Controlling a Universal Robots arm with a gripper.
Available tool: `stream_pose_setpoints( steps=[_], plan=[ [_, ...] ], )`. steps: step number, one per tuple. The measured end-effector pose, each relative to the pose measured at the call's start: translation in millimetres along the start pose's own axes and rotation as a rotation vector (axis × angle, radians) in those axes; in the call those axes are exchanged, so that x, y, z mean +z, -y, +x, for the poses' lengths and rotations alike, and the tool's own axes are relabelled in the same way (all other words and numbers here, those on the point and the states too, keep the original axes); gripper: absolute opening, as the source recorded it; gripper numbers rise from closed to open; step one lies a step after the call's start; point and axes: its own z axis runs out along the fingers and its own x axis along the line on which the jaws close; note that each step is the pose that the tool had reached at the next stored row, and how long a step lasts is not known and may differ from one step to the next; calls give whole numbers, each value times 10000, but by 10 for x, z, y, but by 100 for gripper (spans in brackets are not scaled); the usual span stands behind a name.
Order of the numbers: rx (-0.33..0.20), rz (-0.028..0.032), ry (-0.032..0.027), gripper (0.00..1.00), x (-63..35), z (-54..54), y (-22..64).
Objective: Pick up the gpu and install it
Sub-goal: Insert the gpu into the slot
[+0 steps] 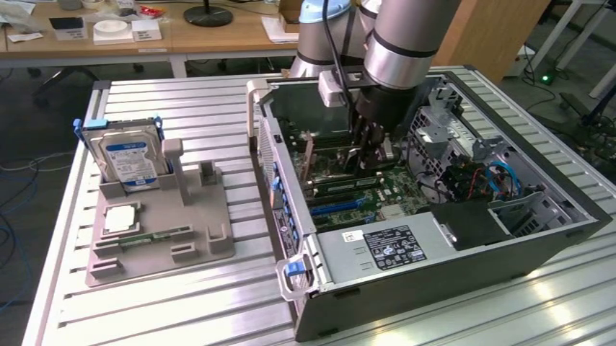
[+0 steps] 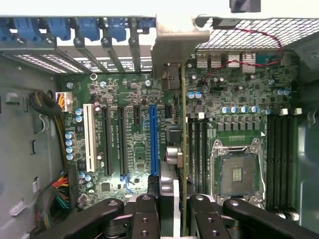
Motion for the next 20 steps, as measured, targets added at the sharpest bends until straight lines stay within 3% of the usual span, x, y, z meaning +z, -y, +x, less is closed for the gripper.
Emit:
stream_pose_setpoints(
  steps=[9,17,20],
  plan=[
    [110,9,-29,28,155,22,-50],
    [-159,-58,-33,28,292,40,-50],
    [-185,-61,-34,28,299,40,-50]
  ],
)
